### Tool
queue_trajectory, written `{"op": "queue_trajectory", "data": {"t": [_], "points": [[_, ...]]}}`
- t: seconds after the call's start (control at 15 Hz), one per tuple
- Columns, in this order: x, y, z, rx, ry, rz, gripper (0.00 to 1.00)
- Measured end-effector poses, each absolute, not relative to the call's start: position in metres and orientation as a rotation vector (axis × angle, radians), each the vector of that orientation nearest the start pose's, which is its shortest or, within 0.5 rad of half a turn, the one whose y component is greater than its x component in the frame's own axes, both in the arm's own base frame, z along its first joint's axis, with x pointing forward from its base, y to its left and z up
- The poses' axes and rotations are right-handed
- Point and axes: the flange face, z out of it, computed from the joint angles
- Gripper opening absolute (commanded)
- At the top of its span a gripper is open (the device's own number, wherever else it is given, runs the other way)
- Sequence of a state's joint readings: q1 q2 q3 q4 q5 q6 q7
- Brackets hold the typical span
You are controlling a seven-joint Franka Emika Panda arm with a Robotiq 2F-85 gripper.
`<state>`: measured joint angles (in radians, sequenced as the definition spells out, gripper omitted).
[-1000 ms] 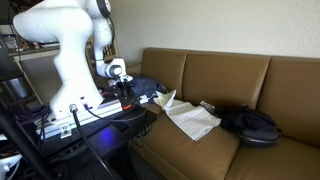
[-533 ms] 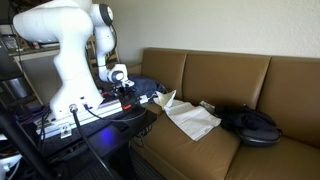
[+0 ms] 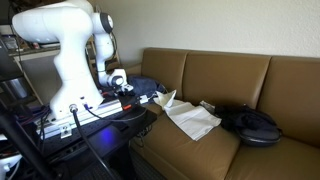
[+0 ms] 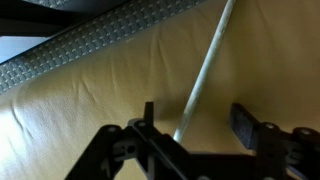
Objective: Put the white object on the arm of the couch
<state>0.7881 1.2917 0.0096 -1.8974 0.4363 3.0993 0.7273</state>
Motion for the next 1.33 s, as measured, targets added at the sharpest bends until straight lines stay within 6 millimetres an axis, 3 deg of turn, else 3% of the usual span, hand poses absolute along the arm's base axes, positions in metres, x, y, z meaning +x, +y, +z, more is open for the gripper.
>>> {"op": "queue_trajectory", "data": {"t": [0.47, 0.87, 1.07, 1.33], "points": [[0.352, 0.311, -0.159, -3.125, 0.617, 0.096, 0.01], [0.354, 0.309, -0.156, -3.045, 0.761, 0.174, 0.02], [0.379, 0.328, -0.117, -2.882, 0.740, 0.211, 0.02], [0.407, 0.368, -0.022, -2.695, 0.589, 0.169, 0.02]]}}
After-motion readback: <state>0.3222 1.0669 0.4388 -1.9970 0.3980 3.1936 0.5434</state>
